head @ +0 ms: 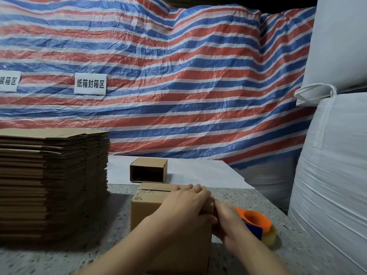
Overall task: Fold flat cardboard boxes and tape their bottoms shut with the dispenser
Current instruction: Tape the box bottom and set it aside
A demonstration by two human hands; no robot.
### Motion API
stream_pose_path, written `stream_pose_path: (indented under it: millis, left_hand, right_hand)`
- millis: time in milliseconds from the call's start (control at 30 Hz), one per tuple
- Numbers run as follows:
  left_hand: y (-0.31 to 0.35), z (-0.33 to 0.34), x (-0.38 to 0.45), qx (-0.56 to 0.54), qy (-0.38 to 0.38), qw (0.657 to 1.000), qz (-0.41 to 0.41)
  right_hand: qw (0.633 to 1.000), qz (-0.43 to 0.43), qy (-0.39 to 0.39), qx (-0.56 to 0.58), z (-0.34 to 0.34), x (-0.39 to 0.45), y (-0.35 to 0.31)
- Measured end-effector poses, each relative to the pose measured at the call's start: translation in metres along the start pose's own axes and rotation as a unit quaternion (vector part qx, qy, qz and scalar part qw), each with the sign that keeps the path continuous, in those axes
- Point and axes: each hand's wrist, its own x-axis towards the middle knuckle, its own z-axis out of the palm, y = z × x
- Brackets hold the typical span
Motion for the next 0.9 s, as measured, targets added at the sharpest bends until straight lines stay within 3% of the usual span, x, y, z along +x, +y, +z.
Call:
stream_pose_path:
  millis: [167,300,367,433,633,900]
  left_hand:
    - [0.0,-0.002,-0.002,-0.024,0.015,1.0,0.006]
    - [0.002,-0.003,-0.002,-0.028,0.01,1.0,0.003]
    - [0.002,-0.003,-0.001,-0.022,0.016,1.0,0.0]
    - [0.001,-0.002,0.0,-0.008,0.026,1.0,-0.003]
    - [0.004,0.0,0.0,0.0,0.021,1.0,-0.017]
    - [-0.004,-0.01,-0.002,-0.118,-0.006,0.992,-0.048]
  right_hand:
    - [0.998,-0.011,0.005,-0.061,-0.003,-0.003,0.005]
    - [0.962,-0.204,0.103,-0.148,-0.01,-0.015,-0.001]
    - [0.953,-0.243,0.058,-0.17,0.0,-0.032,0.002]
    - [0.961,-0.212,0.022,-0.178,0.013,-0.043,0.014]
    - [0.972,-0.178,0.072,-0.134,0.018,-0.052,0.029]
    - [0.971,-0.189,0.09,-0.117,0.007,-0.044,0.015]
